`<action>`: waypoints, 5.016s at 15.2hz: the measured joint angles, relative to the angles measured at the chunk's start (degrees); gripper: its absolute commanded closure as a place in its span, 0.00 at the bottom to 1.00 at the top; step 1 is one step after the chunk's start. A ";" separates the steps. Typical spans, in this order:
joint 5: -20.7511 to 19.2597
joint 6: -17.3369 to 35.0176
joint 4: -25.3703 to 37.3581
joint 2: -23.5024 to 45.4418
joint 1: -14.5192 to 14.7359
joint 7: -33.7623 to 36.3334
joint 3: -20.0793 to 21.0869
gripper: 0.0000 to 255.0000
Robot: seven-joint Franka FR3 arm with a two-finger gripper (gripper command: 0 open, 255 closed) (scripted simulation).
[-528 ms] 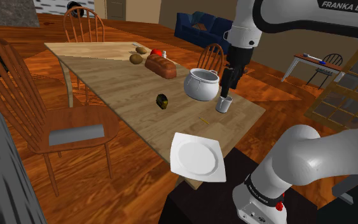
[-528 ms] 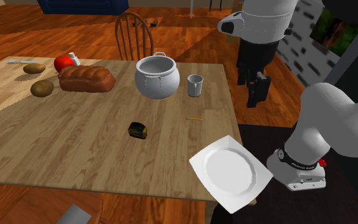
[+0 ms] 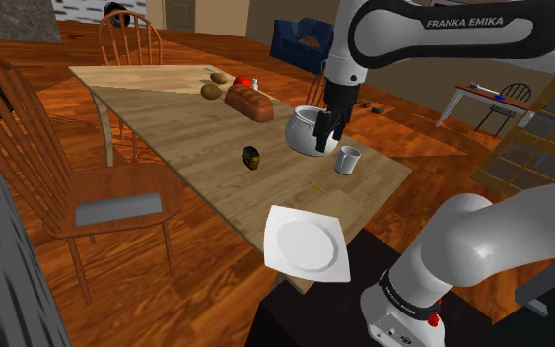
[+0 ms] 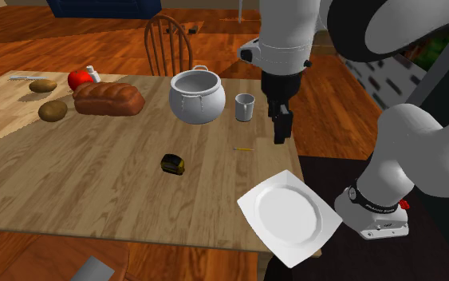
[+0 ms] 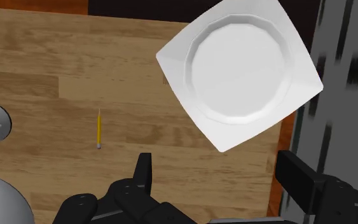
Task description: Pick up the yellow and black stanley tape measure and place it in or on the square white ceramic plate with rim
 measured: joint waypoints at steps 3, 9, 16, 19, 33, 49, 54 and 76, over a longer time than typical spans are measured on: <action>-0.31 4.90 1.96 6.49 -0.50 0.27 -0.23 0.00; -0.96 13.55 7.09 19.54 -1.47 0.65 -0.84 0.00; -1.30 19.65 17.21 34.89 -2.13 1.30 -1.31 0.00; -1.39 21.65 22.05 41.38 -2.50 1.25 -1.68 0.00; -1.05 25.28 43.00 64.81 -3.26 1.49 -2.38 0.00; -1.11 27.50 42.17 66.16 -3.35 1.50 -2.44 1.00; -1.10 27.33 42.07 65.90 -3.35 1.48 -2.44 1.00; -0.90 19.72 36.76 53.01 -2.84 1.87 -2.06 1.00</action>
